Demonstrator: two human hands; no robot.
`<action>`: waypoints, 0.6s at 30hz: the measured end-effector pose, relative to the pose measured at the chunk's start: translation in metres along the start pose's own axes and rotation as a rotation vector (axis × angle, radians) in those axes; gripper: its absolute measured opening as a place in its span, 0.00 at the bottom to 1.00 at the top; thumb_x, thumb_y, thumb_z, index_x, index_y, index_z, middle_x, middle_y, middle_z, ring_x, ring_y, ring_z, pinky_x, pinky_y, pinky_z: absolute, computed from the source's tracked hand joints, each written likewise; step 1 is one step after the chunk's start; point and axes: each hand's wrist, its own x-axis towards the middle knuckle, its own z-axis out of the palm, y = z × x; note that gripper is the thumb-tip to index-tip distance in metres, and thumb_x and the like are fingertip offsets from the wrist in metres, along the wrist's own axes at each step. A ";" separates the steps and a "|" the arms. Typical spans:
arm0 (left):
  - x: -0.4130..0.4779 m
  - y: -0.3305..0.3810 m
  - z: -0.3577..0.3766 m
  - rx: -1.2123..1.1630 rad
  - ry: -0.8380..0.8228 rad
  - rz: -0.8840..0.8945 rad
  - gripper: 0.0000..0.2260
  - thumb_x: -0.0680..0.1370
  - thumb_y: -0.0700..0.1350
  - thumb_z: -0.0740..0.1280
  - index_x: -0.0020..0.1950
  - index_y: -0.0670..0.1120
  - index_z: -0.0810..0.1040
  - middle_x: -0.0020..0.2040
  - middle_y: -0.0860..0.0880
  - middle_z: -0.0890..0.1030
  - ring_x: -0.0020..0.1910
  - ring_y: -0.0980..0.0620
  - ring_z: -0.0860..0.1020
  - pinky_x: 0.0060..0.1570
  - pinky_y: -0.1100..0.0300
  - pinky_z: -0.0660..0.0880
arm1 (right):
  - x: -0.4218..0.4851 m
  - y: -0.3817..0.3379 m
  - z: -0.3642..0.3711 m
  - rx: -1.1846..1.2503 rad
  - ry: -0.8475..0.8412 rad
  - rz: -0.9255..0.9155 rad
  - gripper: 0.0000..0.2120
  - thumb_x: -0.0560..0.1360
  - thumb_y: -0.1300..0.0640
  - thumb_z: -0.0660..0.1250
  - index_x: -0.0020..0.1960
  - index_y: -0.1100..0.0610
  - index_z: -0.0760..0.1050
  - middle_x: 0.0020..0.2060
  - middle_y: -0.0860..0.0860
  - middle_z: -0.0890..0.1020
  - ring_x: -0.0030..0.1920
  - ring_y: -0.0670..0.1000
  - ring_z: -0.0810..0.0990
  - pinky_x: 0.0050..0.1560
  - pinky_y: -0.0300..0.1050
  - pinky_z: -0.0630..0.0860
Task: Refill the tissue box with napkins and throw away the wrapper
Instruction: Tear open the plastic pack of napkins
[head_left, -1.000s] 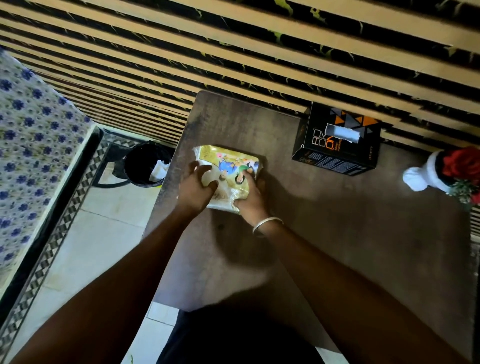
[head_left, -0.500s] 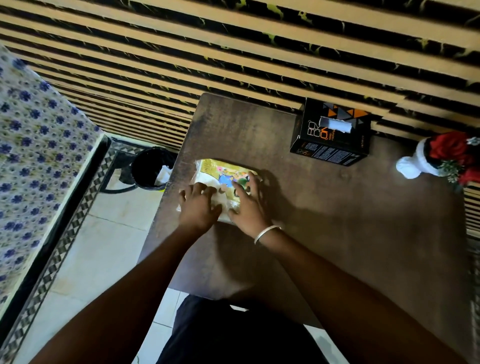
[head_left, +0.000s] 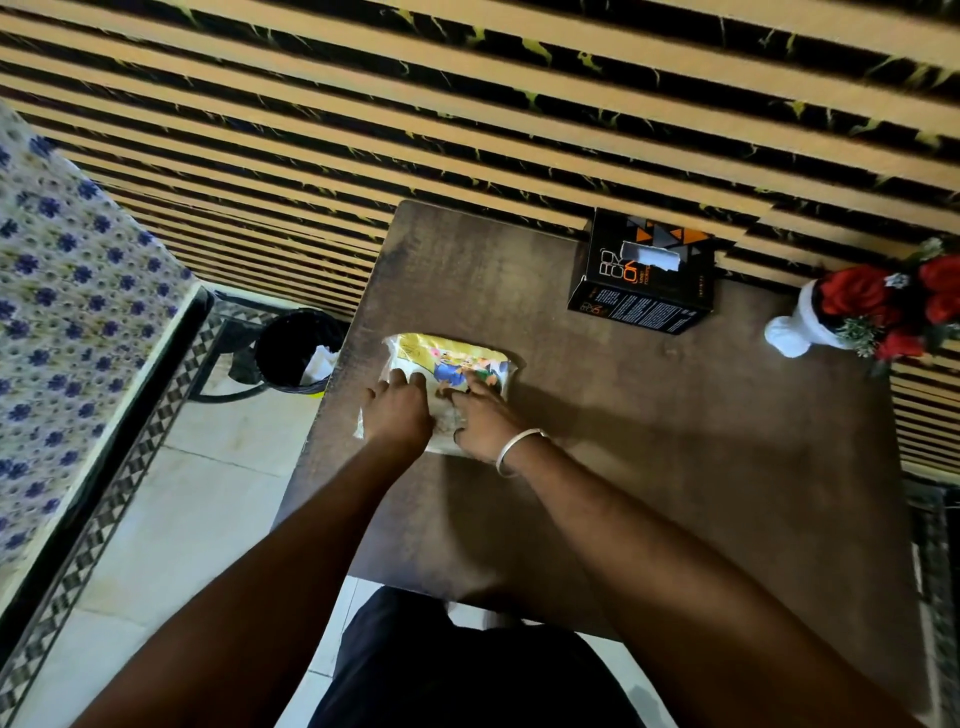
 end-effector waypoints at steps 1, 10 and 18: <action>0.000 -0.001 0.000 0.016 0.003 -0.009 0.19 0.75 0.46 0.69 0.63 0.44 0.71 0.64 0.40 0.73 0.64 0.38 0.73 0.64 0.45 0.67 | -0.002 -0.001 0.001 0.012 0.002 0.008 0.33 0.74 0.61 0.65 0.77 0.49 0.63 0.80 0.55 0.48 0.80 0.57 0.51 0.77 0.45 0.57; 0.000 -0.004 -0.004 -0.009 -0.081 0.080 0.07 0.74 0.44 0.68 0.52 0.46 0.78 0.52 0.47 0.82 0.56 0.45 0.79 0.66 0.44 0.64 | -0.013 -0.001 0.008 0.013 0.010 0.053 0.32 0.75 0.62 0.62 0.77 0.48 0.62 0.80 0.55 0.47 0.80 0.59 0.49 0.78 0.47 0.54; -0.012 -0.017 -0.002 -0.315 -0.014 0.140 0.09 0.74 0.43 0.68 0.51 0.51 0.84 0.49 0.48 0.84 0.51 0.46 0.81 0.59 0.49 0.73 | -0.009 -0.003 0.015 0.021 0.007 0.095 0.28 0.78 0.60 0.60 0.77 0.50 0.62 0.80 0.56 0.46 0.79 0.62 0.50 0.78 0.50 0.53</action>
